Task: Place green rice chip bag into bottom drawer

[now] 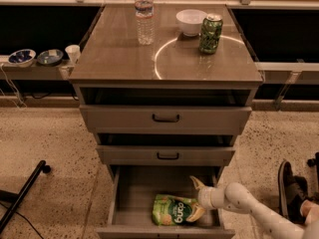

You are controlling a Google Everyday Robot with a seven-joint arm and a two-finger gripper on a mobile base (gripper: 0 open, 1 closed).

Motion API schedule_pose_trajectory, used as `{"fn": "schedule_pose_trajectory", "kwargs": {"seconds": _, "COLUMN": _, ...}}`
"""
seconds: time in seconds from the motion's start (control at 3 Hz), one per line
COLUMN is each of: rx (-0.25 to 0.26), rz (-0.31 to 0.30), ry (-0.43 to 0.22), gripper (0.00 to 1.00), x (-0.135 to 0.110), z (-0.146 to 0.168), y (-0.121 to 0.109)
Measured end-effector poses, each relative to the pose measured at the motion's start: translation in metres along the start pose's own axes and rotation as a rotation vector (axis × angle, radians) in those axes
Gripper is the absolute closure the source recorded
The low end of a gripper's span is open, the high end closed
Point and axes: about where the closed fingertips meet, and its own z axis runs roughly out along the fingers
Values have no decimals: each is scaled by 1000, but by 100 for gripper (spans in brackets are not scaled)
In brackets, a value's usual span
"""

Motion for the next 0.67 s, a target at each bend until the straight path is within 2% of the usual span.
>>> {"fn": "schedule_pose_trajectory", "kwargs": {"seconds": 0.33, "rx": 46, "rz": -5, "ry": 11, "gripper": 0, "x": -20, "z": -42, "y": 13}}
{"fn": "schedule_pose_trajectory", "kwargs": {"seconds": 0.67, "rx": 23, "rz": -5, "ry": 2, "gripper": 0, "x": -25, "z": -38, "y": 27}}
